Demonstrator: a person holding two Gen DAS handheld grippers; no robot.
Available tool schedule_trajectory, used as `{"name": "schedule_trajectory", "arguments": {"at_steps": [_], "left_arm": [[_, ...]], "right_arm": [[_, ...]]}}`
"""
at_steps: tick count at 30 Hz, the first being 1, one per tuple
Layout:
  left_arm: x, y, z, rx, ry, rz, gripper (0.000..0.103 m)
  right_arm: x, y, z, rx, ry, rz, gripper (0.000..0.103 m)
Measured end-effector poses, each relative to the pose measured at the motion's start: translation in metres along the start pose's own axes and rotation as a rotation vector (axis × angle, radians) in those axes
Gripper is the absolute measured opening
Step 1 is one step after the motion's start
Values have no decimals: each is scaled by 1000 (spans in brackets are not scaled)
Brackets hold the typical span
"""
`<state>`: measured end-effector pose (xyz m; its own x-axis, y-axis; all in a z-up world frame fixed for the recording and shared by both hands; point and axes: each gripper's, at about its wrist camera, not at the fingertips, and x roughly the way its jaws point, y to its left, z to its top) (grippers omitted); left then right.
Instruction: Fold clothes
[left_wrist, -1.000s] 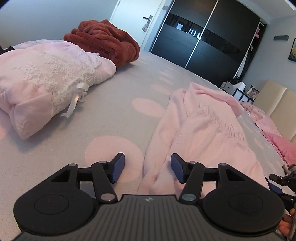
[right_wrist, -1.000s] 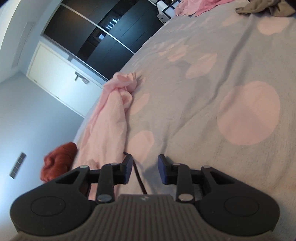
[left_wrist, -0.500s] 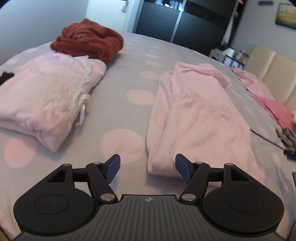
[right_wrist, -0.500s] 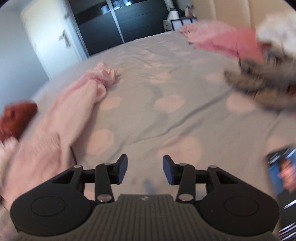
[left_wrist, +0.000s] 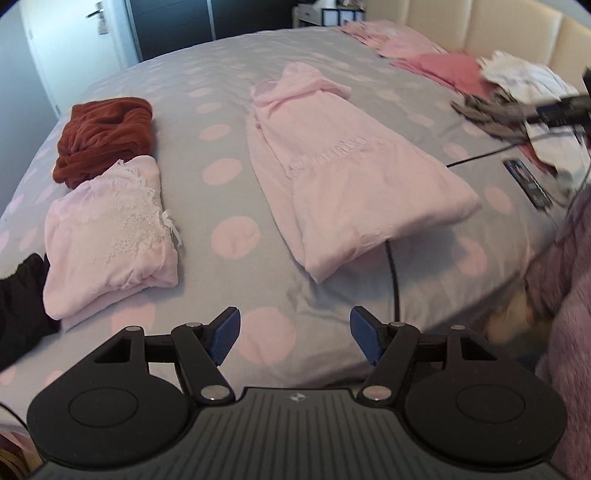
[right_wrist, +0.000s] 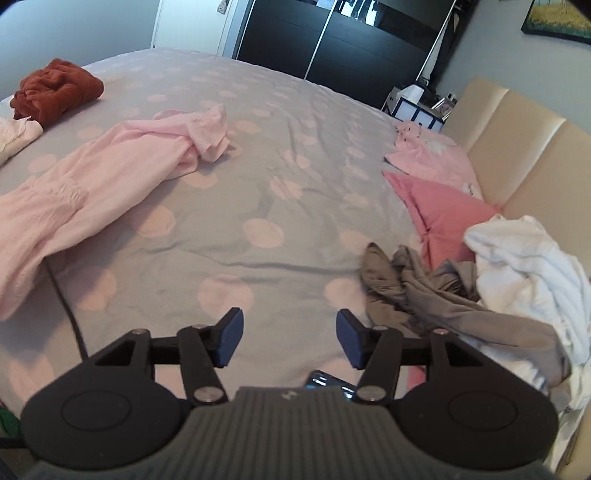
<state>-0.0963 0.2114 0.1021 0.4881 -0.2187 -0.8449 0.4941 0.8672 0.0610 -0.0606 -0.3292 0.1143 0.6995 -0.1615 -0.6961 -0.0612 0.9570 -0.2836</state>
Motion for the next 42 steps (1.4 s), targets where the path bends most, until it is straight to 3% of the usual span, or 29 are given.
{"name": "schedule_trajectory", "arguments": {"at_steps": [4,6,9,14,18,22,25,27,30,37,42], "left_arm": [[12,-13,-5,95,108,-50,66],[16,-26,-13,184,167,-78,64],[8,-32,-23,230,198,-123,64],[-16,-24,-26,255,204,-125,64],[-16,-29,-8,223,106,-171,64],[-12,-52,-6,386,184,-291,64],[-11,-54,-15,484,316,-331,64],[-5,-53,-17,526,373,-329,64],[11,-56,-10,548,336,-344,64],[62,-72,3,521,239,-452,64],[80,-75,21,428,84,-496,64]], "right_arm": [[-1,3,1,9,12,54,60],[-1,17,-3,-82,54,75,60],[-6,24,-10,-221,116,48,60],[-29,-2,-9,-230,141,16,60],[-47,8,-2,-191,67,122,60],[-47,54,-10,-448,166,247,58],[-48,73,-24,-688,271,207,58],[-47,73,-29,-766,302,162,58],[-42,79,-28,-771,283,136,60],[-26,122,-25,-688,220,249,60],[-5,153,-21,-633,233,350,64]]}}
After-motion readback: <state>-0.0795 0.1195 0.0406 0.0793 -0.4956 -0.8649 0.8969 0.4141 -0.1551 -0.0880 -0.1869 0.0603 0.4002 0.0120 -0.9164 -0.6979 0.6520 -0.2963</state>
